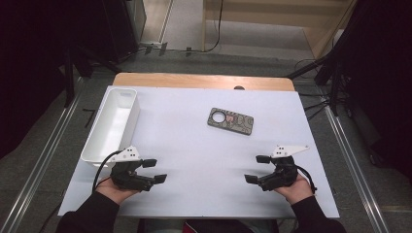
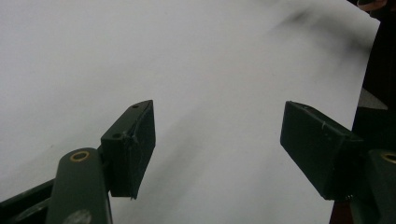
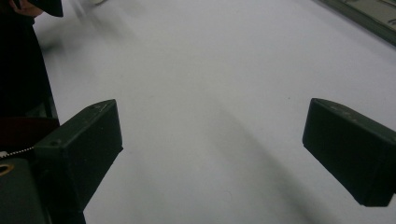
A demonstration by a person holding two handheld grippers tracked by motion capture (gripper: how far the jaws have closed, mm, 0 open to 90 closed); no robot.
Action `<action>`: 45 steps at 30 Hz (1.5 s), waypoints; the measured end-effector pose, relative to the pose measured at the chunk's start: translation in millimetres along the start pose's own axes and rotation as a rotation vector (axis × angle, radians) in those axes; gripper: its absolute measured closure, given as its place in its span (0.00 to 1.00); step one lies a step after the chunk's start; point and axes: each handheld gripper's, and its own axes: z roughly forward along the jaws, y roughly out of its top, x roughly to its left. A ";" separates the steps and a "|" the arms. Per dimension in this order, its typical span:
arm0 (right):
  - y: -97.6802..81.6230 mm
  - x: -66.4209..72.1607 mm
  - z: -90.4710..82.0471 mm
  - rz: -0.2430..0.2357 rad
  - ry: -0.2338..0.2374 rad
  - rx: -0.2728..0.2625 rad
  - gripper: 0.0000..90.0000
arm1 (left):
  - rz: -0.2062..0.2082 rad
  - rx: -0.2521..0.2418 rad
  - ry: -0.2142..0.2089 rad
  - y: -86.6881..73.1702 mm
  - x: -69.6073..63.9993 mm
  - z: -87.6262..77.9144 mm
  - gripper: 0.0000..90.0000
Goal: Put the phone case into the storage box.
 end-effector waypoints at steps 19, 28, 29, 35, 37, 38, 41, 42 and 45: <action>0.1 -1.0 3.5 -0.004 0.034 0.022 0.04 | 0.004 0.004 -0.024 -3.6 -0.3 0.4 0.24; -0.1 -1.0 2.5 -0.005 0.035 0.013 0.04 | 0.011 0.001 -0.022 -2.8 -1.0 1.3 0.24; -0.1 -1.0 2.5 -0.005 0.035 0.013 0.04 | 0.010 0.002 -0.020 -2.9 -0.9 1.3 0.24; 0.0 -1.0 3.3 -0.009 0.039 0.010 0.04 | 0.009 -0.008 -0.017 -2.6 -0.6 0.5 0.24; 0.0 -1.0 3.2 -0.007 0.041 0.010 0.04 | 0.008 -0.009 -0.016 -2.4 -0.7 0.5 0.24; -0.1 -1.2 3.0 -0.009 0.039 0.011 0.04 | 0.008 -0.010 -0.018 -2.3 -0.7 0.5 0.24; -0.2 -1.5 2.7 -0.008 0.037 0.009 0.04 | 0.008 -0.010 -0.018 -2.3 -0.6 0.5 0.24; -0.2 -1.5 2.8 -0.006 0.036 0.009 0.04 | 0.007 -0.009 -0.019 -2.4 -0.5 0.5 0.24; -0.1 -1.4 3.1 -0.006 0.036 0.010 0.04 | 0.007 -0.008 -0.018 -2.5 -0.6 0.5 0.24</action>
